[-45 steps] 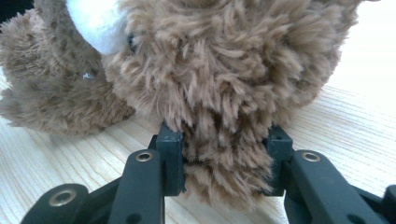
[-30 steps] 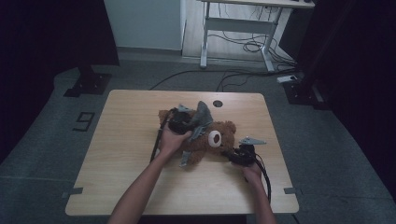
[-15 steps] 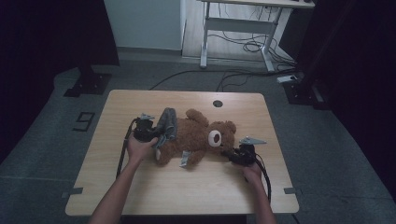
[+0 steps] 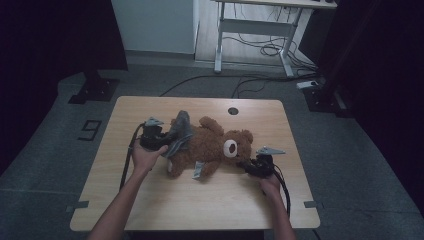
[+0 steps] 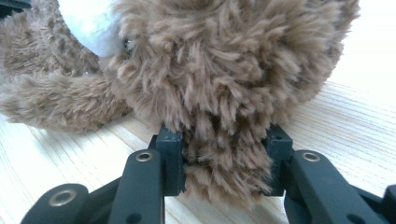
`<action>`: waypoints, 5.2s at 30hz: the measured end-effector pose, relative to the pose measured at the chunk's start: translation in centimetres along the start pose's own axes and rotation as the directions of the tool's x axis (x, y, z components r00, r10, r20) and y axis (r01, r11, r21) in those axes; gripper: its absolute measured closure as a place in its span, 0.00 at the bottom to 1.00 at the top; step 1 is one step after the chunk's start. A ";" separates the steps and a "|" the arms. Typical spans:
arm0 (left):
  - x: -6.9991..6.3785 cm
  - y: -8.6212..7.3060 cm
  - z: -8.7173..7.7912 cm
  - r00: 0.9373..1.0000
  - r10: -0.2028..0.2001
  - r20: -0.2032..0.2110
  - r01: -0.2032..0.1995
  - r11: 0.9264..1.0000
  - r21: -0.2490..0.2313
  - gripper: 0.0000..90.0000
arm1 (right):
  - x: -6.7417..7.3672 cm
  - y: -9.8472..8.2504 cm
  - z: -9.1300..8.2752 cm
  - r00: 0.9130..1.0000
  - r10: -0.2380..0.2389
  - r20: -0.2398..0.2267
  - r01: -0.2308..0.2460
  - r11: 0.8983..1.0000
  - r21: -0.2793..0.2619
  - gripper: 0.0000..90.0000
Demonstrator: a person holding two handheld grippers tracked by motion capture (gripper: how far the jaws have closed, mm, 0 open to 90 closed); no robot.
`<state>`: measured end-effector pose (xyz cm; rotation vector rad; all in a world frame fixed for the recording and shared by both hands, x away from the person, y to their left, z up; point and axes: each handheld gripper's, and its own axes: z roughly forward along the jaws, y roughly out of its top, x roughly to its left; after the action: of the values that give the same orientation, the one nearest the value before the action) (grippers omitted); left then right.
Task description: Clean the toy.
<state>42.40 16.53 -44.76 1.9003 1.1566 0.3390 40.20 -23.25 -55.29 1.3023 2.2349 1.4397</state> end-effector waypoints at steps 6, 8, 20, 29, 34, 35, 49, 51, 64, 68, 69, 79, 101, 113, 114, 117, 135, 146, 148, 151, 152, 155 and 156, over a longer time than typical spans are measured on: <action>-1.0 -1.4 4.2 0.998 0.028 -0.048 -0.023 0.995 0.094 0.86 | 0.0 0.0 0.0 1.000 -0.002 -0.003 0.002 1.000 -0.003 0.68; -0.4 -1.9 4.6 0.998 0.022 -0.060 -0.016 0.994 0.109 0.87 | -0.1 0.0 0.0 1.000 -0.001 -0.006 0.001 1.000 -0.004 0.68; 2.8 -4.8 3.9 0.991 0.001 -0.134 0.025 0.981 0.193 0.86 | 0.0 0.0 0.0 1.000 0.000 -0.002 0.000 1.000 -0.004 0.68; -1.2 0.5 -0.3 0.997 0.058 -0.042 -0.058 0.998 -0.010 0.87 | 0.0 0.0 0.0 1.000 -0.001 0.000 0.001 1.000 -0.002 0.68; -5.0 2.1 1.0 0.990 0.138 0.005 -0.138 0.990 0.009 0.86 | 0.0 0.0 -0.1 1.000 0.001 -0.001 -0.001 1.000 -0.001 0.68; -5.0 2.1 1.0 0.990 0.138 0.005 -0.138 0.990 0.009 0.87 | 0.0 0.0 -0.1 1.000 0.001 -0.001 -0.001 1.000 -0.001 0.68; 1.0 -3.2 5.0 0.998 -0.022 -0.060 0.034 0.979 0.203 0.86 | -0.1 0.0 0.0 1.000 -0.004 -0.007 0.004 1.000 -0.004 0.68; 1.7 -3.8 5.5 0.996 -0.036 -0.077 0.052 0.973 0.226 0.86 | 0.0 0.0 0.0 1.000 -0.007 -0.003 0.006 1.000 -0.003 0.68; -0.2 -0.2 0.1 1.000 0.003 -0.019 -0.002 0.999 0.055 0.86 | 0.0 -0.1 -0.1 1.000 0.007 0.000 -0.007 1.000 0.000 0.68; -3.9 2.7 -0.3 0.995 0.080 0.053 -0.081 0.997 0.001 0.86 | 0.0 -0.1 -0.1 1.000 0.010 -0.002 -0.010 1.000 0.001 0.68; -3.9 2.7 -0.3 0.995 0.080 0.053 -0.081 0.997 0.001 0.86 | 0.0 -0.1 -0.1 1.000 0.010 -0.002 -0.010 1.000 0.001 0.68; -5.2 4.4 6.8 0.996 0.085 -0.001 -0.085 0.989 0.119 0.86 | -0.1 -0.1 -0.1 1.000 0.002 -0.003 -0.002 1.000 -0.003 0.68; -5.1 -1.1 5.2 0.994 0.061 0.086 -0.066 0.997 0.047 0.89 | 0.8 2.2 -3.6 0.999 0.027 0.017 -0.025 0.990 -0.140 0.16; -4.8 -2.4 4.7 0.991 0.027 0.131 -0.030 0.999 0.021 0.89 | 2.4 7.8 0.1 0.995 -0.005 0.103 0.010 0.999 -0.048 0.01; -4.8 -2.4 4.6 0.991 0.032 0.134 -0.035 0.999 0.022 0.89 | 1.9 7.3 0.8 0.997 0.029 0.076 -0.027 0.999 -0.031 0.00; -5.0 -2.7 4.5 0.989 0.042 0.138 -0.045 0.999 0.016 0.89 | 1.4 6.3 1.1 0.997 0.079 0.017 -0.078 0.995 -0.056 0.05; -10.9 -0.1 0.1 0.960 0.185 0.211 -0.161 0.979 -0.129 0.87 | 3.1 2.5 -1.3 0.999 -0.022 -0.033 0.018 0.993 -0.120 0.42; -16.4 3.0 9.1 0.953 0.240 0.188 -0.251 0.967 0.036 0.87 | 3.7 2.0 -1.6 0.996 -0.085 -0.015 0.083 0.988 -0.130 0.46; -16.1 2.5 9.2 0.956 0.242 0.168 -0.249 0.968 0.024 0.87 | 3.6 1.9 -1.6 0.996 -0.083 -0.012 0.081 0.989 -0.125 0.46; -15.5 2.2 8.7 0.957 0.265 0.116 -0.269 0.963 0.023 0.87 | 3.6 1.9 -1.6 0.996 -0.088 -0.014 0.085 0.988 -0.127 0.47; -15.1 2.1 8.6 0.956 0.275 0.100 -0.278 0.960 0.024 0.87 | 3.6 1.9 -1.6 0.996 -0.088 -0.014 0.086 0.988 -0.126 0.47; -13.0 1.7 7.5 0.970 0.222 0.096 -0.225 0.974 0.020 0.88 | 3.5 1.9 -1.7 0.996 -0.086 -0.019 0.083 0.988 -0.127 0.47; -12.3 1.5 6.9 0.972 0.221 0.078 -0.222 0.975 0.015 0.88 | 3.5 1.9 -1.7 0.996 -0.086 -0.020 0.083 0.988 -0.128 0.47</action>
<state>40.93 2.45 -45.24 2.0504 0.9038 0.3728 38.22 -21.46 -51.88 1.1420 2.1468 1.5482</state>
